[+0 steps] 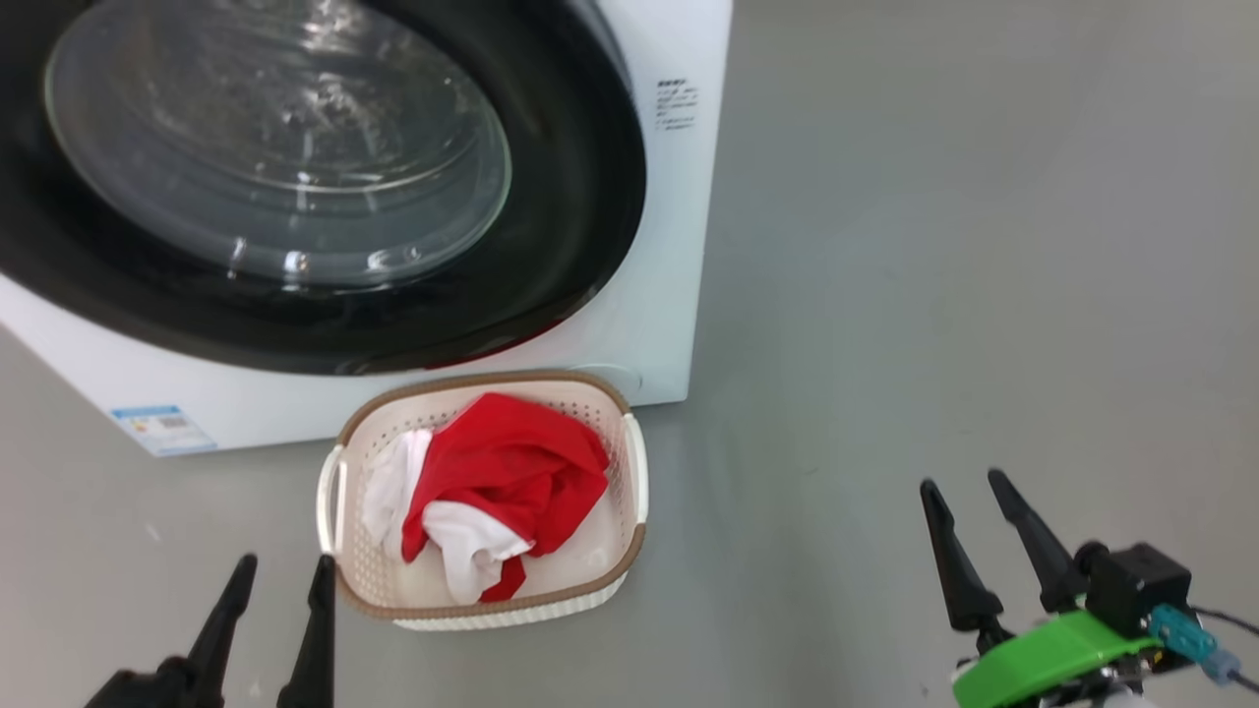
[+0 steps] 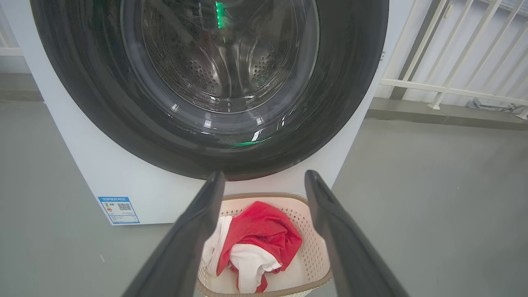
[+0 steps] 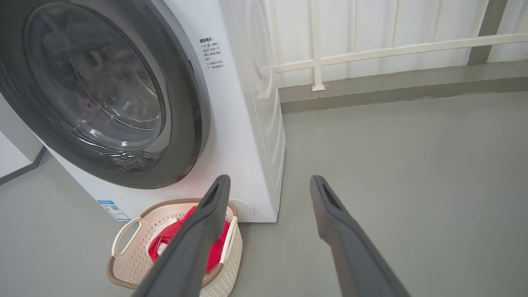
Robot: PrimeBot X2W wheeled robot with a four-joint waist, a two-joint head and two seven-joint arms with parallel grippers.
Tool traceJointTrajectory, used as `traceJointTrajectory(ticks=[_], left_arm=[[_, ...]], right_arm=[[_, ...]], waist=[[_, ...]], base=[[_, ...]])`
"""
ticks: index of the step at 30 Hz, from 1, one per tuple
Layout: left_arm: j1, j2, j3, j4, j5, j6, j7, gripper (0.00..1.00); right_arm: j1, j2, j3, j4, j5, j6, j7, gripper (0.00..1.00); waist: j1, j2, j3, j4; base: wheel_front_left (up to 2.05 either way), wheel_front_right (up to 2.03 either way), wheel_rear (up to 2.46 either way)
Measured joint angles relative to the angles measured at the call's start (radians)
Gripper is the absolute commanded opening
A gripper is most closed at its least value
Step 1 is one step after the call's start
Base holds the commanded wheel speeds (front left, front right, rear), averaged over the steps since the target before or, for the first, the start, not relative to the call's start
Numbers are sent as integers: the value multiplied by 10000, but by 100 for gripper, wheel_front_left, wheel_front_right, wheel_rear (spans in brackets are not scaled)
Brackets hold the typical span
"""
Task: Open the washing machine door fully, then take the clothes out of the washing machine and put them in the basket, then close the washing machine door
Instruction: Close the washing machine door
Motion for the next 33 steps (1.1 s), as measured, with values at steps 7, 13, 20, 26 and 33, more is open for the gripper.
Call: traceJointTrajectory(ticks=[7, 13, 20, 26, 33], left_arm=[[570, -15, 272, -96, 82, 0, 0, 100], [835, -88, 516, -201, 88, 0, 0, 100], [976, -192, 570, -278, 186, 0, 0, 100], [995, -230, 619, -374, 257, 0, 0, 100], [1122, -259, 637, -428, 259, 0, 0, 100]], right_arm=[[674, 29, -255, -136, -8, 0, 0, 100], [1015, 29, -431, -219, -61, 0, 0, 100], [1258, 59, -614, -309, -63, 0, 0, 100], [1259, 117, -637, -313, -71, 0, 0, 100], [1262, 144, -642, -313, -71, 0, 0, 100]], waist=[[0, 0, -361, -244], [0, 0, -542, -349], [0, 0, -640, -302], [0, 0, -667, -234], [0, 0, -685, -218]], base=[[0, 0, 0], [0, 0, 0], [0, 0, 0], [0, 0, 0], [0, 0, 0]])
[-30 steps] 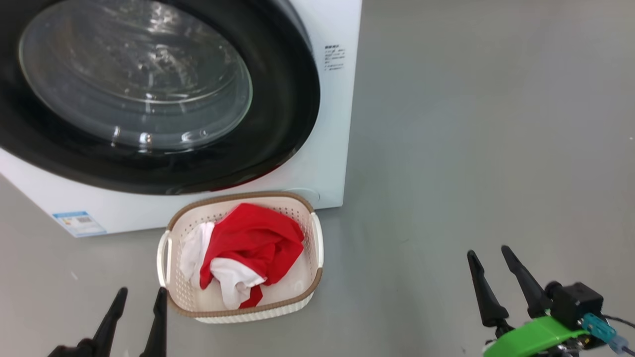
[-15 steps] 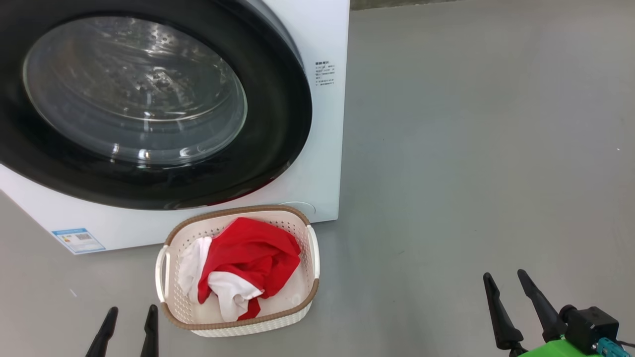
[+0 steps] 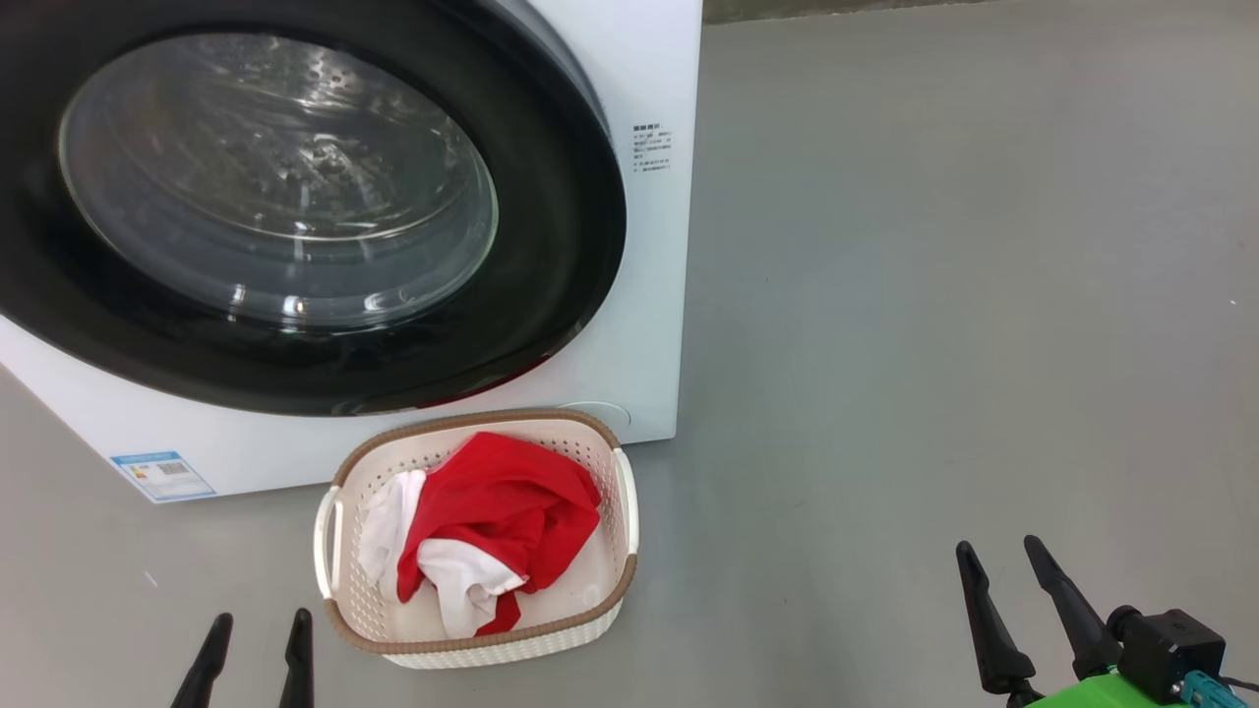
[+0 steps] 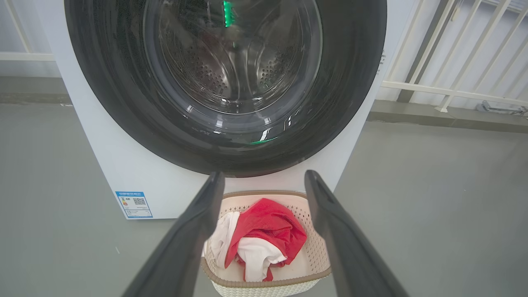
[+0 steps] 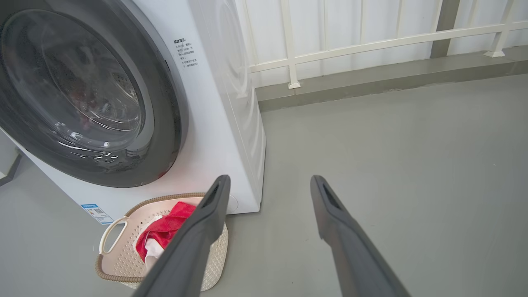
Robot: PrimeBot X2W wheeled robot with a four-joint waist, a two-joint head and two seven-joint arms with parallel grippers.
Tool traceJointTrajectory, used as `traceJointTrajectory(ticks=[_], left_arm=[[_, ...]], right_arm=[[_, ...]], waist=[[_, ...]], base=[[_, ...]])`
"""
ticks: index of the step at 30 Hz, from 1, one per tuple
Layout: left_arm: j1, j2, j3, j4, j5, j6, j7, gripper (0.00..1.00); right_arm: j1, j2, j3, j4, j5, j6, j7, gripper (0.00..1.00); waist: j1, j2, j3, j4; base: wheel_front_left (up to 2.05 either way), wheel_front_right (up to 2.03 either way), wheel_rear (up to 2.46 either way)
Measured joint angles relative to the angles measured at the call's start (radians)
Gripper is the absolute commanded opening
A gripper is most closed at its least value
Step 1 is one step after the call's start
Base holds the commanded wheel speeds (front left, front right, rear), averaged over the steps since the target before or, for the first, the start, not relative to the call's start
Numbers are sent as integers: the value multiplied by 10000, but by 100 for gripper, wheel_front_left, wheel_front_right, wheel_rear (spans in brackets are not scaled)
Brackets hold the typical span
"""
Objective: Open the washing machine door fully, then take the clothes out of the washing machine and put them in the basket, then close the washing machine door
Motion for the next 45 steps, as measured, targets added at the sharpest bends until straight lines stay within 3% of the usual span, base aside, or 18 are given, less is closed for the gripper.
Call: traceJointTrajectory(ticks=[19, 20, 28, 45], left_arm=[[35, -130, 184, 8, 69, 0, 0, 100], [35, -148, 192, 35, 69, 2, 2, 0], [44, -499, 42, 717, -174, 15, 159, 0], [6, -529, 42, 773, -2029, 15, 686, 0]], right_arm=[[72, 25, -8, 4, 0, 0, 0, 100], [72, 35, 0, 19, 0, 0, 0, 0], [205, 261, 98, 698, 144, 0, 92, 0], [172, 249, 8, 658, 1998, 0, 541, 0]], waist=[[0, 0, 59, 41], [0, 0, 63, 42], [1, 0, 53, 53], [2, 0, -36, 157]], base=[[0, 0, 0], [0, 0, 0], [0, 0, 0], [0, 0, 0]])
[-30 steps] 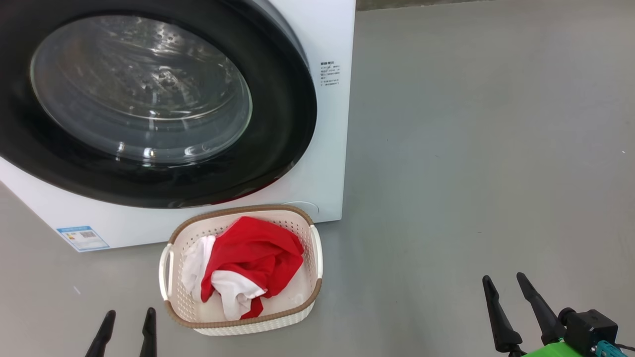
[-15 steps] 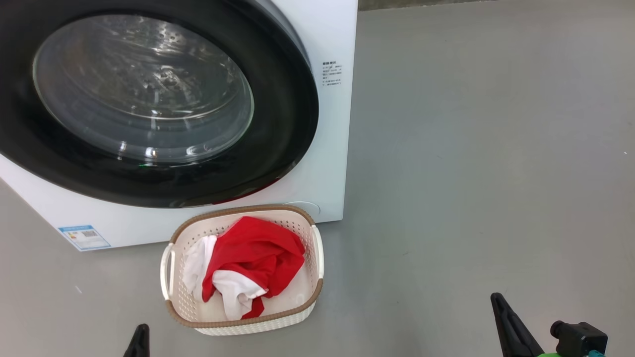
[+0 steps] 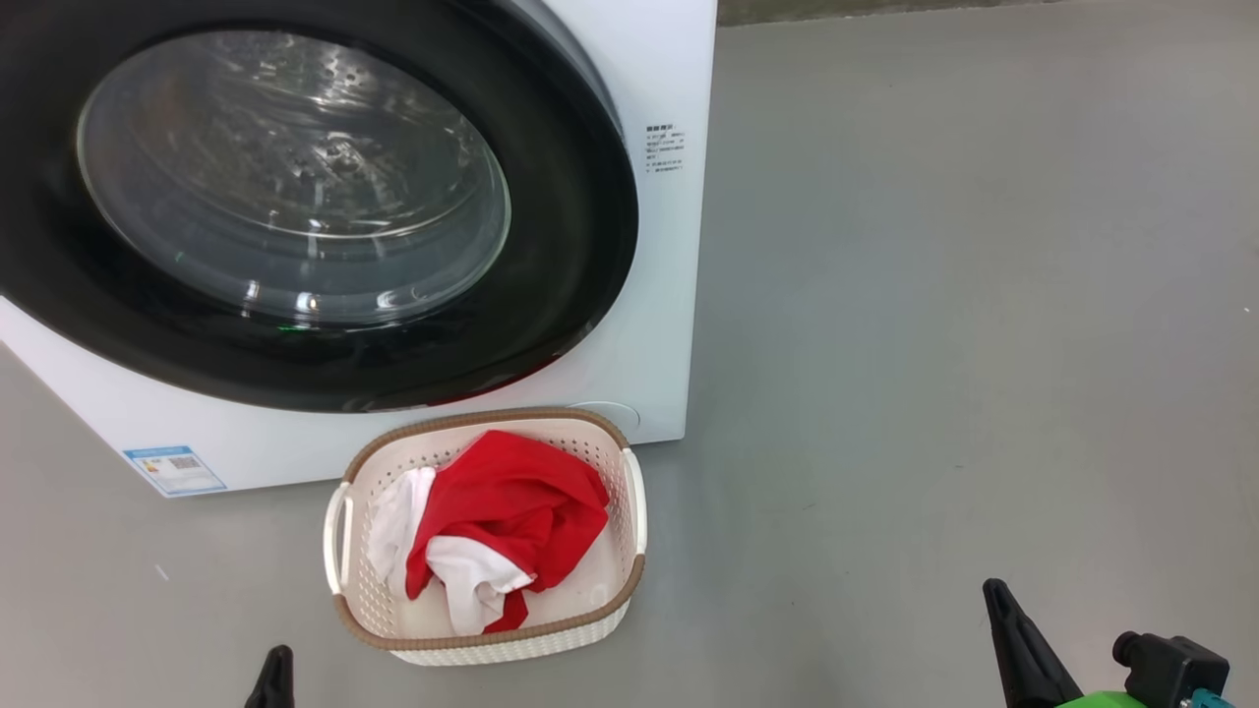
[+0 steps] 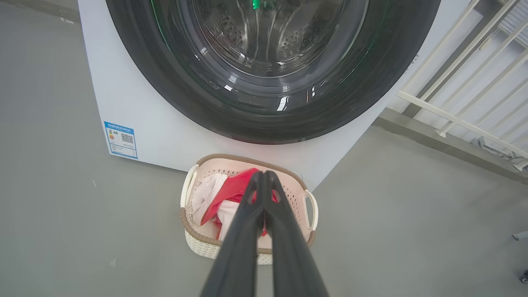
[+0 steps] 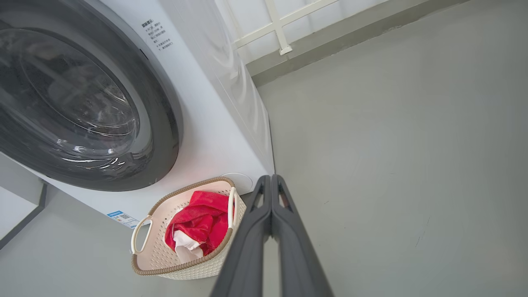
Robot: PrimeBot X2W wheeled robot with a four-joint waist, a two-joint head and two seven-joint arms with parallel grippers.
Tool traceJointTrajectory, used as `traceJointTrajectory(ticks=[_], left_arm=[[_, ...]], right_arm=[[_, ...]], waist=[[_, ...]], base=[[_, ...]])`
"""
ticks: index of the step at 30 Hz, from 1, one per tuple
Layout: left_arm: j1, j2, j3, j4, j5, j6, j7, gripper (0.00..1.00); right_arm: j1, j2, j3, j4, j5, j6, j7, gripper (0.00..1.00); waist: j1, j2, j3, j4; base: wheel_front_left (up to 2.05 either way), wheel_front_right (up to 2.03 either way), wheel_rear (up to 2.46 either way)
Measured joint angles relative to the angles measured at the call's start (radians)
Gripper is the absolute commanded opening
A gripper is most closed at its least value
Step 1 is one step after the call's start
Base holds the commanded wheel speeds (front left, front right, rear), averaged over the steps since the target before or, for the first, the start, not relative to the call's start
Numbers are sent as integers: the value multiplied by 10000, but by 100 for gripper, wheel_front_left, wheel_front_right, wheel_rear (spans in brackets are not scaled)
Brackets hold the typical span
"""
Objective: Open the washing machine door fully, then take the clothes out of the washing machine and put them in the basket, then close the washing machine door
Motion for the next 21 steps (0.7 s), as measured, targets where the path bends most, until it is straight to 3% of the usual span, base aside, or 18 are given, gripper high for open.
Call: traceJointTrajectory(ticks=[21], left_arm=[[-399, -42, 4, 61, -2186, 0, 598, 0]], right_arm=[[-258, -15, -194, -107, 2111, 0, 569, 0]], waist=[[0, 0, -97, 114]], base=[[0, 0, 0]])
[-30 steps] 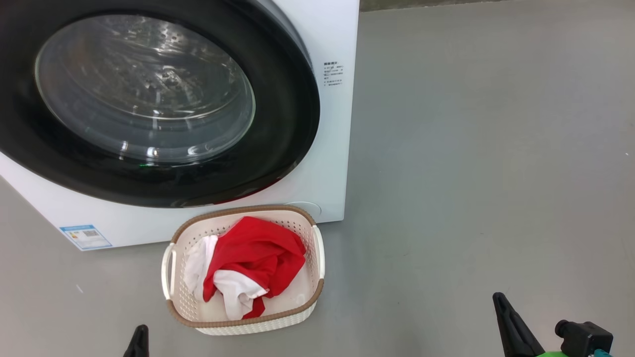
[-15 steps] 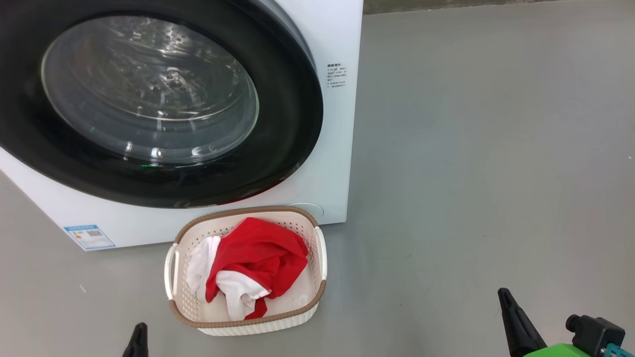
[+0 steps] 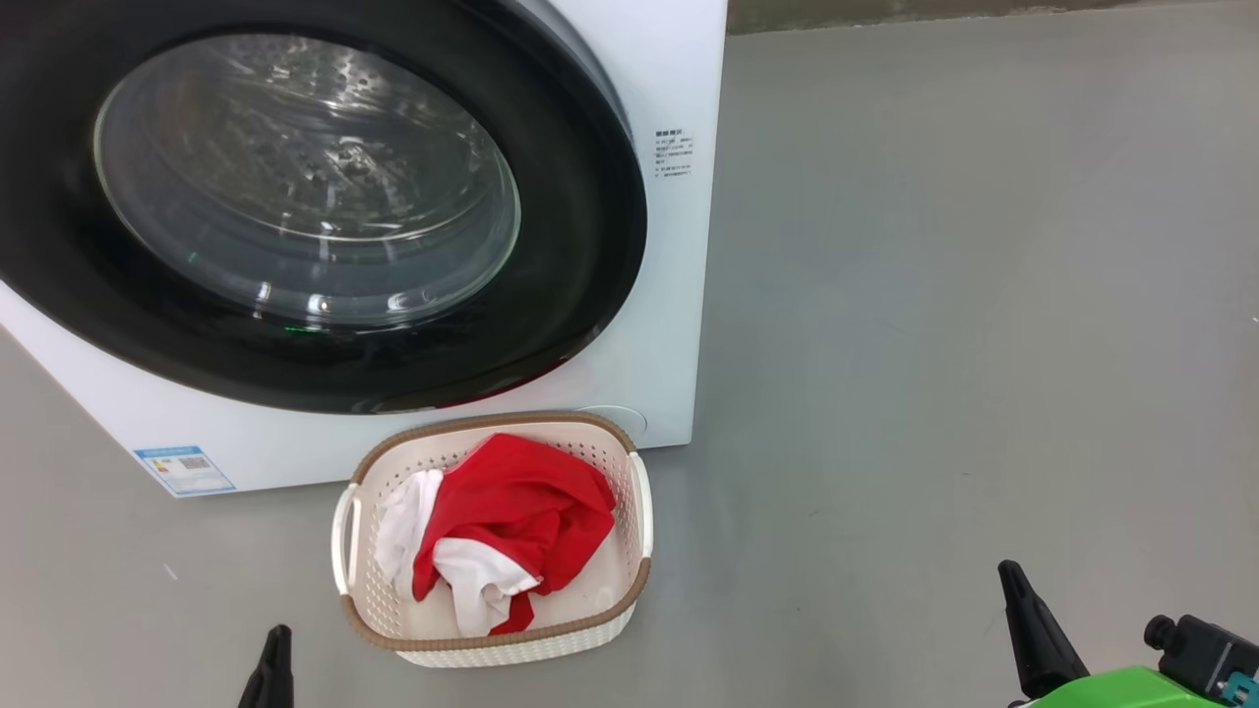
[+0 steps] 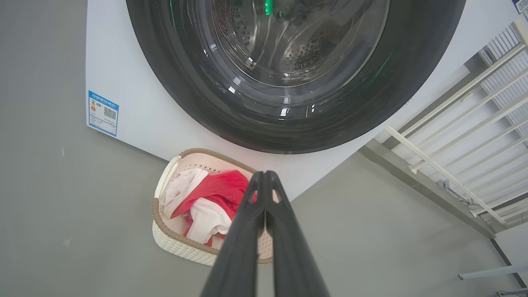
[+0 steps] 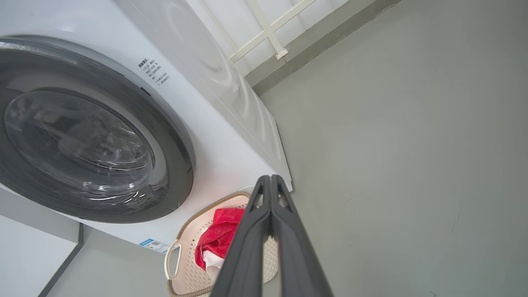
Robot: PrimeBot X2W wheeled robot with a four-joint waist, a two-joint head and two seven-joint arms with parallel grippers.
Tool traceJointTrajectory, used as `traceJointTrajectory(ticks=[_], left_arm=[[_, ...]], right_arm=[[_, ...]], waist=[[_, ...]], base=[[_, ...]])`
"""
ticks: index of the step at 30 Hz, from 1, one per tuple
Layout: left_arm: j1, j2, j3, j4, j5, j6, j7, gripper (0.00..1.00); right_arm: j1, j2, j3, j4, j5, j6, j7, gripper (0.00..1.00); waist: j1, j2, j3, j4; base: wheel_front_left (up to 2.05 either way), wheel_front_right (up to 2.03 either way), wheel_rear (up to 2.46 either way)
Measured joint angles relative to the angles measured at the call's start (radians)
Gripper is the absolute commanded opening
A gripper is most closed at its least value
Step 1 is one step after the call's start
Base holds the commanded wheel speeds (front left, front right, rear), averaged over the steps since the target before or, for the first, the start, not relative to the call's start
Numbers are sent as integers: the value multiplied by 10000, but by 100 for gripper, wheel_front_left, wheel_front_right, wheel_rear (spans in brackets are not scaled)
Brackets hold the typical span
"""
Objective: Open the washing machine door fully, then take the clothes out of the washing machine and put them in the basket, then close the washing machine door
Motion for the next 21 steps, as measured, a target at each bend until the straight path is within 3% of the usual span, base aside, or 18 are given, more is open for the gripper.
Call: traceJointTrajectory(ticks=[21], left_arm=[[-287, -56, 2, 73, -2048, 0, 550, 0]], right_arm=[[-336, -21, -205, -73, 2040, -2, 560, 0]], waist=[[0, 0, -92, 109]], base=[[0, 0, 0]])
